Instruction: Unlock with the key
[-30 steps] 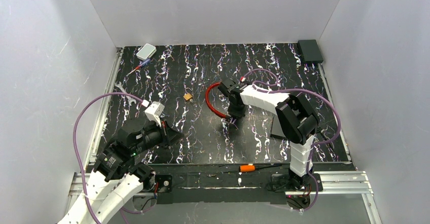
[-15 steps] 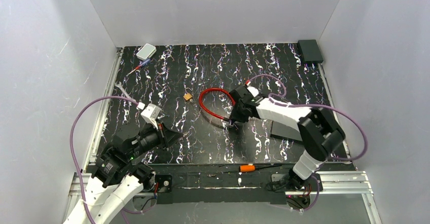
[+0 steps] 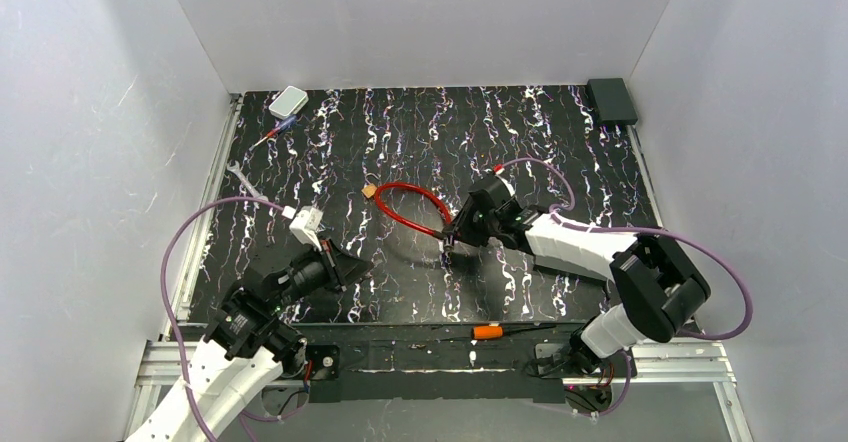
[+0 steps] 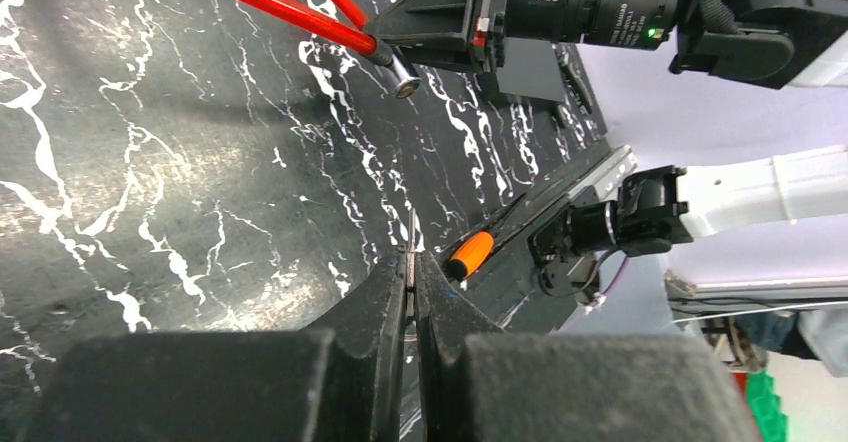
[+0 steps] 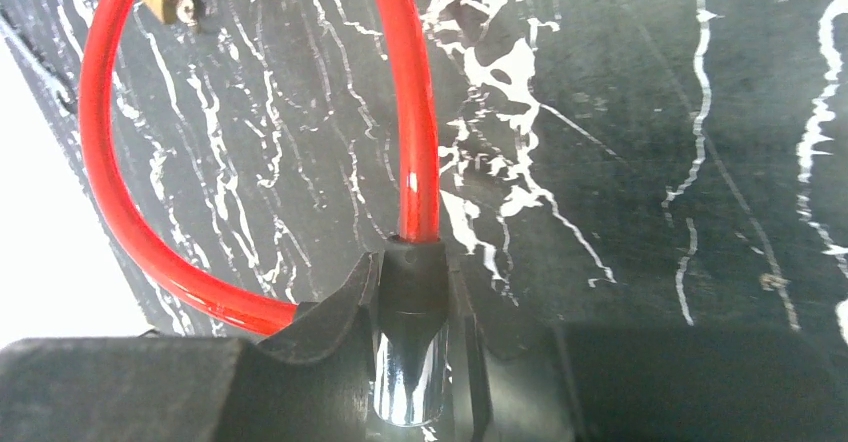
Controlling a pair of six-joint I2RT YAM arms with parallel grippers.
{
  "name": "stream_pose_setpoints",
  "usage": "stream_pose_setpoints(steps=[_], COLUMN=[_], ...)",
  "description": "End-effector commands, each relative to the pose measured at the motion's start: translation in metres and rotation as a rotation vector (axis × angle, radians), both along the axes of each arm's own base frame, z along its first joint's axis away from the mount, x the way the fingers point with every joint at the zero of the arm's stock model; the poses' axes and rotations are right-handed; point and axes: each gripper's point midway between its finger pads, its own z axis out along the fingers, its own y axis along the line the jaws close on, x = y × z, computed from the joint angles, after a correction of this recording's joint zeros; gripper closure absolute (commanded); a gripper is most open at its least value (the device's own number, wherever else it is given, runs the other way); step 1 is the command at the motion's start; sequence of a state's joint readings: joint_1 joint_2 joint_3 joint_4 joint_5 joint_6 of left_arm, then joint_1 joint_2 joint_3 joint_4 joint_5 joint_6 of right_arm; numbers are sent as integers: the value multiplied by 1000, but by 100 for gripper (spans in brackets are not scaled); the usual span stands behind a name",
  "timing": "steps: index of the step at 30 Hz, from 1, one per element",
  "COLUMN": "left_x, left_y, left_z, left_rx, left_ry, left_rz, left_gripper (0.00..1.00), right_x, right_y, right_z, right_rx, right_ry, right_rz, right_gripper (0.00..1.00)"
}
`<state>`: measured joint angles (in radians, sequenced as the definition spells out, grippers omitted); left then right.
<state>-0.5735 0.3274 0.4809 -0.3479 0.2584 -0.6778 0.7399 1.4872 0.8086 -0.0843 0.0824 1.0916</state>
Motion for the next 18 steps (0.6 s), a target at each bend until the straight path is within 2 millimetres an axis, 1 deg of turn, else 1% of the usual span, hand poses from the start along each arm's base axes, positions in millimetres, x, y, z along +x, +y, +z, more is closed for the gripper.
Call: stream_pose_setpoints(steps=[1,4,8,9,11,15,18], left_x=[4,7,15,17,18,16,12], left_y=[-13,-19,-20,-20,-20,-23,-26], left_z=[15,8,0,-1,-12,-27,-32], left_rx=[-115,-168,-253,-278,-309,-347,-367], left_ry=[4,40,90,105,164,272,322], left_rz=[-7,6,65,84,117,140,131], left_gripper=[100,100,100,100,100,100,100], right_x=[9,2,-6,-8,-11,-17,-21], right_y=[25,13,3,0,-5,-13,-15], right_z=[23,8,-4,-5,-6,-6,-7], right_rx=[143,101,46,32,16,-4,-12], right_ry=[-14,89,174,187,203,227,236], right_rz=[8,-82,-168,-190,-228,-282,-309], right_gripper=[99,99,99,99,99,99,99])
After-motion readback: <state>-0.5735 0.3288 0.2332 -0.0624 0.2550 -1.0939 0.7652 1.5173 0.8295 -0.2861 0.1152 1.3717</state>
